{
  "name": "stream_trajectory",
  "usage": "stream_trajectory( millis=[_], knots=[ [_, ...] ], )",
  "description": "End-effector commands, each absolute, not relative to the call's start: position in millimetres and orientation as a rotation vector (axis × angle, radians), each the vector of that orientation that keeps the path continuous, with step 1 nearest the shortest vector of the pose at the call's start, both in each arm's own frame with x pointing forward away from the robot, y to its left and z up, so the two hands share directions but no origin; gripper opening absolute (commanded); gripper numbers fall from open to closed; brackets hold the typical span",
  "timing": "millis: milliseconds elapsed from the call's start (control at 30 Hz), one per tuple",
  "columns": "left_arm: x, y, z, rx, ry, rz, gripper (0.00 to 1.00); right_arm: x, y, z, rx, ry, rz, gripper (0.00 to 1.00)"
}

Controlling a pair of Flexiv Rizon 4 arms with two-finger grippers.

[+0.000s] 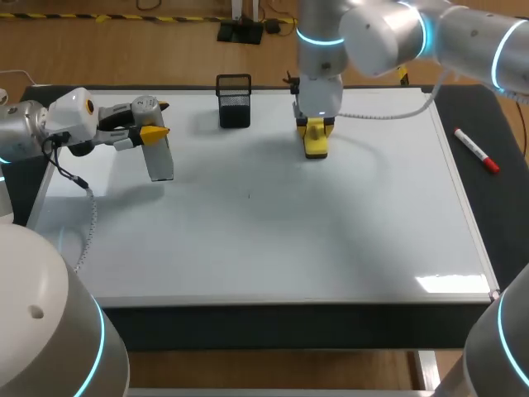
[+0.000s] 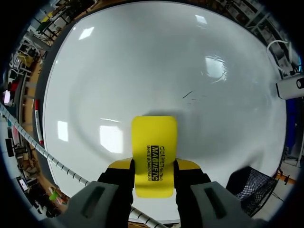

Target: Pick up the inspection probe, press it on each red-marked spot on the whiteboard one by one, put down the probe, pick up the eraser, and wipe off all the red marks.

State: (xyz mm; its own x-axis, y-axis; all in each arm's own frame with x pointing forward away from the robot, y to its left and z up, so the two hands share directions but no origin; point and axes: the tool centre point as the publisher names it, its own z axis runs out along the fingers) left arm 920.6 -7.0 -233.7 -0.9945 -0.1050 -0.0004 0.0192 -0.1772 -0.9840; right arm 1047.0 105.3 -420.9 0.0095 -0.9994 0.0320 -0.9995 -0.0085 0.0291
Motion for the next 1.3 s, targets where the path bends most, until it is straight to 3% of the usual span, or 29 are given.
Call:
stream_trajectory(
  millis=[33,233,267,300,333,367,933,1300],
  knots=[
    [920.3,-6.8,-232.9,-0.101,1.960,-2.348,0.00,1048.8,106.3,-421.3,2.197,-2.179,0.014,0.00],
    [920.3,-6.8,-232.9,-0.101,1.960,-2.348,0.00,1049.8,105.1,-422.5,2.190,-2.178,0.017,0.00],
    [920.3,-6.8,-232.9,-0.101,1.960,-2.348,0.00,1049.9,105.0,-422.7,2.191,-2.178,0.017,0.14],
    [920.3,-6.8,-232.9,-0.101,1.960,-2.348,0.00,1050.1,104.6,-423.3,2.177,-2.179,0.023,0.34],
    [920.3,-6.8,-232.9,-0.101,1.960,-2.348,0.00,1050.3,104.5,-423.5,2.178,-2.176,0.019,0.80],
    [920.3,-6.8,-232.9,-0.101,1.960,-2.348,0.00,1050.4,104.5,-423.6,2.187,-2.182,0.002,1.00],
    [920.3,-6.8,-232.9,-0.101,1.960,-2.348,0.00,1046.2,71.6,-405.6,1.866,-2.546,-0.167,1.00],
    [920.3,-6.8,-232.9,-0.101,1.960,-2.348,0.00,1054.6,39.6,-387.7,1.424,-2.869,-0.584,1.00]
  ],
)
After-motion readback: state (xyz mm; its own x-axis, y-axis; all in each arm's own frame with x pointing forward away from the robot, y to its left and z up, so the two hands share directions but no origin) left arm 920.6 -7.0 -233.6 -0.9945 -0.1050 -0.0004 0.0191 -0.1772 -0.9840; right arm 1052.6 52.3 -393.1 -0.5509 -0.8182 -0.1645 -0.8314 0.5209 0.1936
